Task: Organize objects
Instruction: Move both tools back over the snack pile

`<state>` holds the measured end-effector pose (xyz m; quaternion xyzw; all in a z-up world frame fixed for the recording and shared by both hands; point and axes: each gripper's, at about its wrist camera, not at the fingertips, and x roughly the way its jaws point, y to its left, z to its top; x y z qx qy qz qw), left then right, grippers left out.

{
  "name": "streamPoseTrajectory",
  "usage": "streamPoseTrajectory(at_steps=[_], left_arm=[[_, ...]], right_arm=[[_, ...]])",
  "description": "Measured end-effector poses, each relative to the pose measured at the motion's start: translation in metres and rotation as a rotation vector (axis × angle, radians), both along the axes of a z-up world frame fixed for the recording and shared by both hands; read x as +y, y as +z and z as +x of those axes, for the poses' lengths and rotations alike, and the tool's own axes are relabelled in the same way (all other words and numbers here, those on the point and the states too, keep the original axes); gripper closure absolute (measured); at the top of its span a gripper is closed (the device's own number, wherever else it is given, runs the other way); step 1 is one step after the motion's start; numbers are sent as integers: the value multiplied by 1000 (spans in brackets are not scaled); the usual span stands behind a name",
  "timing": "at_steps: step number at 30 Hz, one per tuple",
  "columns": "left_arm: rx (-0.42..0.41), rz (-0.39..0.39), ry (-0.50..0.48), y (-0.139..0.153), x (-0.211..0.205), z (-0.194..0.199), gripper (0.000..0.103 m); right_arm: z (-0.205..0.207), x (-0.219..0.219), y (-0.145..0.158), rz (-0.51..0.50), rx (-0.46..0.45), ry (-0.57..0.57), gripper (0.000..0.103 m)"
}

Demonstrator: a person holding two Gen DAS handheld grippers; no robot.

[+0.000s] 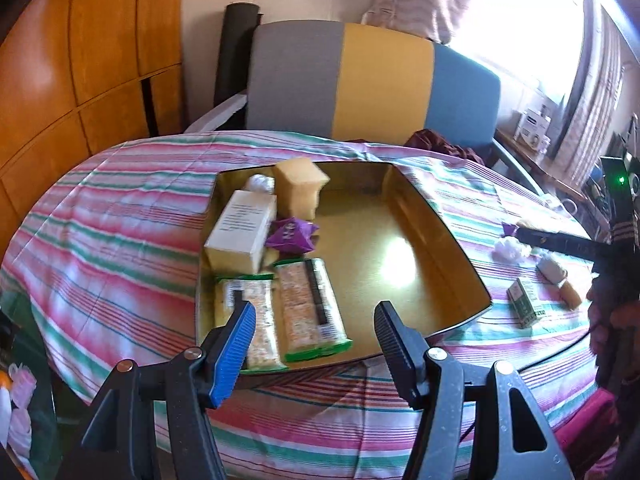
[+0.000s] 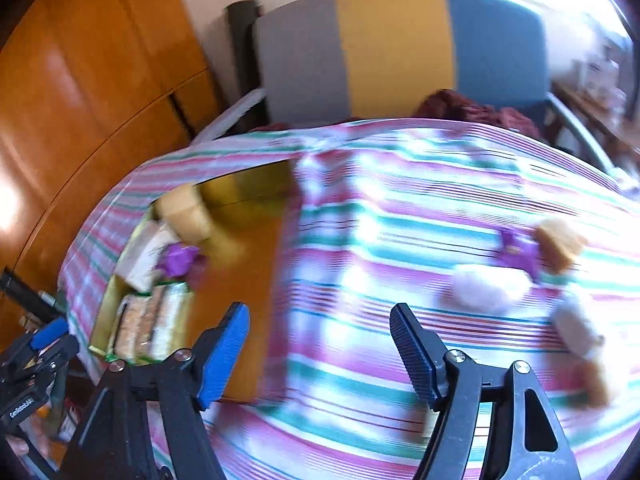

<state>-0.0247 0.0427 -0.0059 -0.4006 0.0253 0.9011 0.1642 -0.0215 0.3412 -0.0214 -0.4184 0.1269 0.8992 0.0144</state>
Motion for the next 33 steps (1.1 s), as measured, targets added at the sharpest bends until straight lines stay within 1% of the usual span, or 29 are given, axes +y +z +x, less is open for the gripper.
streamPoseTrajectory(at_steps=[6,11,13,15,17,21,24,29,33], left_arm=[[8,-5,-70,3,25,5,41],[10,-13,-144,5,54,7,41],[10,-21,-166,5,67,9,41],[-1,-18,-199,3,82,8,41],[-7,-19,-225,2,94,8,41],[-28,-26,-284,-1,122,7,41],[-39,-30,-318,-2,143,5,45],[-52,-22,-366,-1,175,-1,45],[-89,-20,-400,-6,204,-11,45]], right_arm=[[25,82,6,36,0,-183,24],[47,151,-4,41,-4,-380,23],[58,177,-17,-1,-21,-482,23],[65,197,-24,-83,-46,-568,23],[70,206,-23,-112,-24,-603,23],[77,216,-24,-161,-19,-640,21],[81,221,-25,-175,-21,-672,20],[89,229,-29,-218,-15,-722,20],[93,232,-30,-248,-9,-741,20]])
